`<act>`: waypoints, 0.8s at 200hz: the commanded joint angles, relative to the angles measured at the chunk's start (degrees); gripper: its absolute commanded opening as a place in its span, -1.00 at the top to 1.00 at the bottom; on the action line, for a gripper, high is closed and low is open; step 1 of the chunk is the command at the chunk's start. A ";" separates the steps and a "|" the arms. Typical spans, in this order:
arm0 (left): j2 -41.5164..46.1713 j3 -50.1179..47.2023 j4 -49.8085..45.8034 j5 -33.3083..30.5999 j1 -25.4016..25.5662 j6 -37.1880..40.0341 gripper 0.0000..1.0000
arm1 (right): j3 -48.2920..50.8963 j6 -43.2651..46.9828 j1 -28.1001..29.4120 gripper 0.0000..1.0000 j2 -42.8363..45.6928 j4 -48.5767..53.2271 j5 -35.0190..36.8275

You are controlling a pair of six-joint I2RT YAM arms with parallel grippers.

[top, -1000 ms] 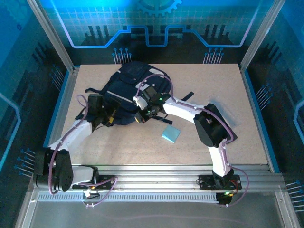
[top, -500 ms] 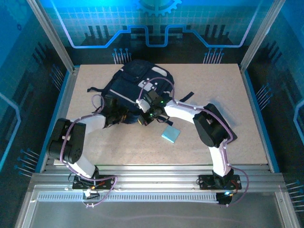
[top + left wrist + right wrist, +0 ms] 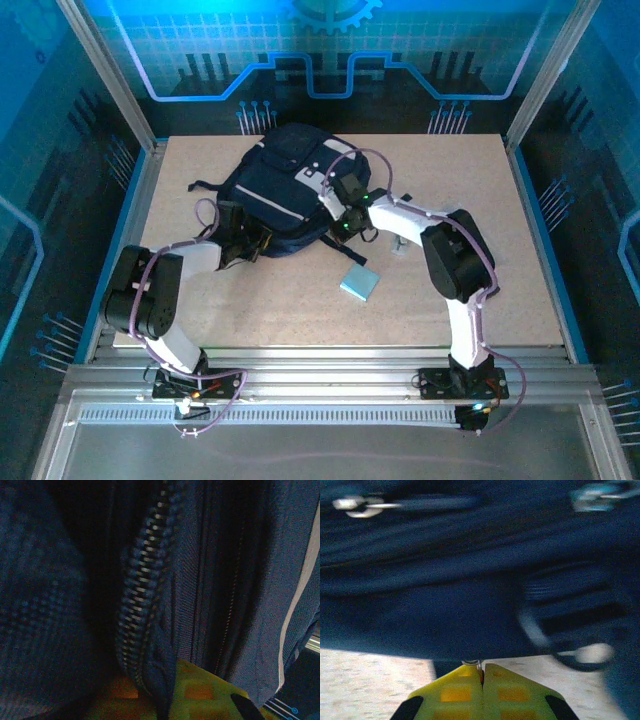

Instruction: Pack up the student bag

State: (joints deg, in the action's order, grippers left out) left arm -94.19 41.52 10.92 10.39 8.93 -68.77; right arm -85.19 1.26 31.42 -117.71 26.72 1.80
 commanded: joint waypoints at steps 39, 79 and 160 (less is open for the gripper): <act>3.05 -3.53 -7.47 -2.08 -1.63 3.04 1.00 | -9.20 1.62 -7.61 1.00 -2.06 6.65 12.17; 6.71 -3.94 -9.42 -3.46 -1.42 4.15 1.00 | -12.62 -5.17 -8.26 1.00 -3.05 10.33 16.19; 13.52 -1.13 -15.21 -2.41 2.84 7.79 -0.33 | -3.24 -10.44 -8.80 -0.06 7.14 11.78 0.14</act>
State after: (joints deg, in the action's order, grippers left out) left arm -84.49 39.90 2.59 9.91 9.56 -64.12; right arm -93.71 -5.48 25.85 -119.20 36.97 3.44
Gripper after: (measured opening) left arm 0.523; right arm 0.457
